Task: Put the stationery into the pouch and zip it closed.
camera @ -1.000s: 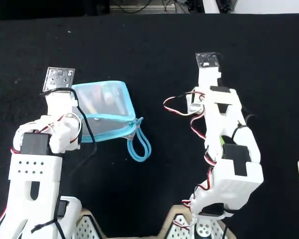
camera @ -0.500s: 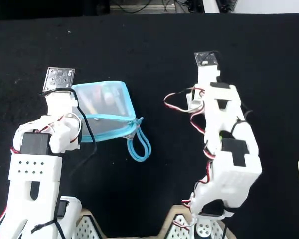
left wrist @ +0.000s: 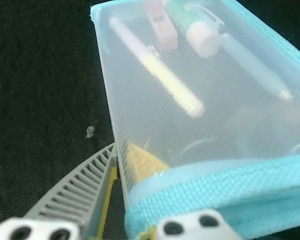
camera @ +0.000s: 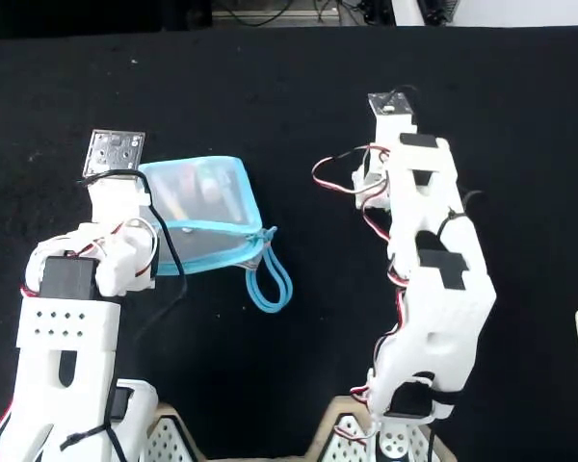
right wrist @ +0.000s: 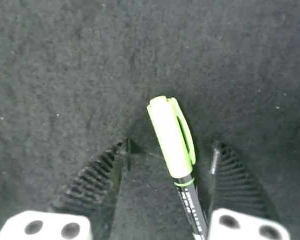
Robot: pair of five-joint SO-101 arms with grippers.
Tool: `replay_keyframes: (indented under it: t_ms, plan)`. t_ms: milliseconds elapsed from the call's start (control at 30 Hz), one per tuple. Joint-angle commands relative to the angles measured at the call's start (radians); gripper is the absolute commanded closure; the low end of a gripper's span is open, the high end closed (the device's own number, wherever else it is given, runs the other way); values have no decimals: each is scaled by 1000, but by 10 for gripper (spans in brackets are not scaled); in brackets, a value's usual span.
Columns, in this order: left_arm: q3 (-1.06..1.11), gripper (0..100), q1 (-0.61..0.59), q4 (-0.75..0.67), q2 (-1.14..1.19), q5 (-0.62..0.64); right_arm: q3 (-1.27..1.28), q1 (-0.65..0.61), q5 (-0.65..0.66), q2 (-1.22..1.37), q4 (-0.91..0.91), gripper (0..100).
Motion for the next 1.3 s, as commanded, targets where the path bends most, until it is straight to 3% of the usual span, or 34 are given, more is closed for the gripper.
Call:
replay_keyframes:
  t_ms: [0, 100, 267, 533, 633, 1000, 1267]
  plan:
    - [8, 970, 7, 14, 6, -3, -36, 5, -11, 4, 11, 727]
    - [8, 970, 7, 14, 6, -3, -33, 5, -11, 4, 11, 769]
    - [8, 970, 7, 14, 6, -3, -35, 5, -11, 4, 11, 988]
    - [8, 970, 7, 14, 6, -3, -30, 28, -18, -1, 8, 988]
    - [8, 970, 7, 14, 6, -3, -7, 61, -80, -45, 3, 988]
    - [8, 970, 7, 14, 6, -3, 447, 72, -109, -423, -328, 987]
    - [8, 970, 7, 14, 6, -3, 498, 60, -107, -458, -301, 983]
